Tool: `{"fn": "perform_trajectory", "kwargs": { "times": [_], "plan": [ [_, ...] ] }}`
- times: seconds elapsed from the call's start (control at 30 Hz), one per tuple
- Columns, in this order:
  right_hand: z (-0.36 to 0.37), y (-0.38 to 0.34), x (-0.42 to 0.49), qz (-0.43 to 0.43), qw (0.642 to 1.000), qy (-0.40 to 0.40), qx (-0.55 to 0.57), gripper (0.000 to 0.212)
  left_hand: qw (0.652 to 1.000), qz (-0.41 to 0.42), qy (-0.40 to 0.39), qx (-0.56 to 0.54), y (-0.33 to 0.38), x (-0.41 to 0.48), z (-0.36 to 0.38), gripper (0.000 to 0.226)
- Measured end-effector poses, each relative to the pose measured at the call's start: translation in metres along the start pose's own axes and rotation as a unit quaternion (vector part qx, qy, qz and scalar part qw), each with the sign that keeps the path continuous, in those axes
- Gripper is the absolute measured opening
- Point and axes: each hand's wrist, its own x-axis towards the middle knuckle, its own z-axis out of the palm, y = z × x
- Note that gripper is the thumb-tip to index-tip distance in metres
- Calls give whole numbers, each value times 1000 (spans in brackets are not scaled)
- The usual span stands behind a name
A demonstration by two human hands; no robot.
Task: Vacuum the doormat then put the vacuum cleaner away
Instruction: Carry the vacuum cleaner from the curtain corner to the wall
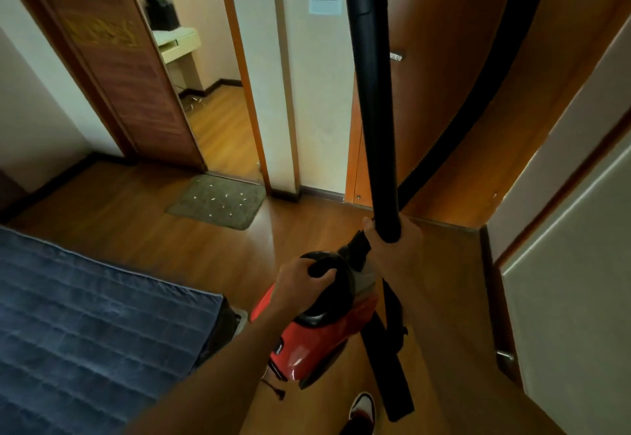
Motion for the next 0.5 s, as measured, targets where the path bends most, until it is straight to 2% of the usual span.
{"fn": "perform_trajectory", "kwargs": {
  "times": [0.07, 0.2, 0.37, 0.5],
  "plan": [
    [8, 13, 44, 4, 1000, -15, 2, 21, 1000, -23, 6, -11, 8, 37, 3, 26],
    [26, 21, 122, -7, 999, -48, 13, 37, 997, -62, 43, -22, 19, 108, 3, 30],
    [61, 23, 192, -22, 995, -95, 25, 35, 991, -94, 85, -41, 17, 176, -10, 28],
    [106, 24, 238, -60, 989, -128, 30, 42, 987, -109, 110, -39, 2, 224, -25, 32]
  ]
}}
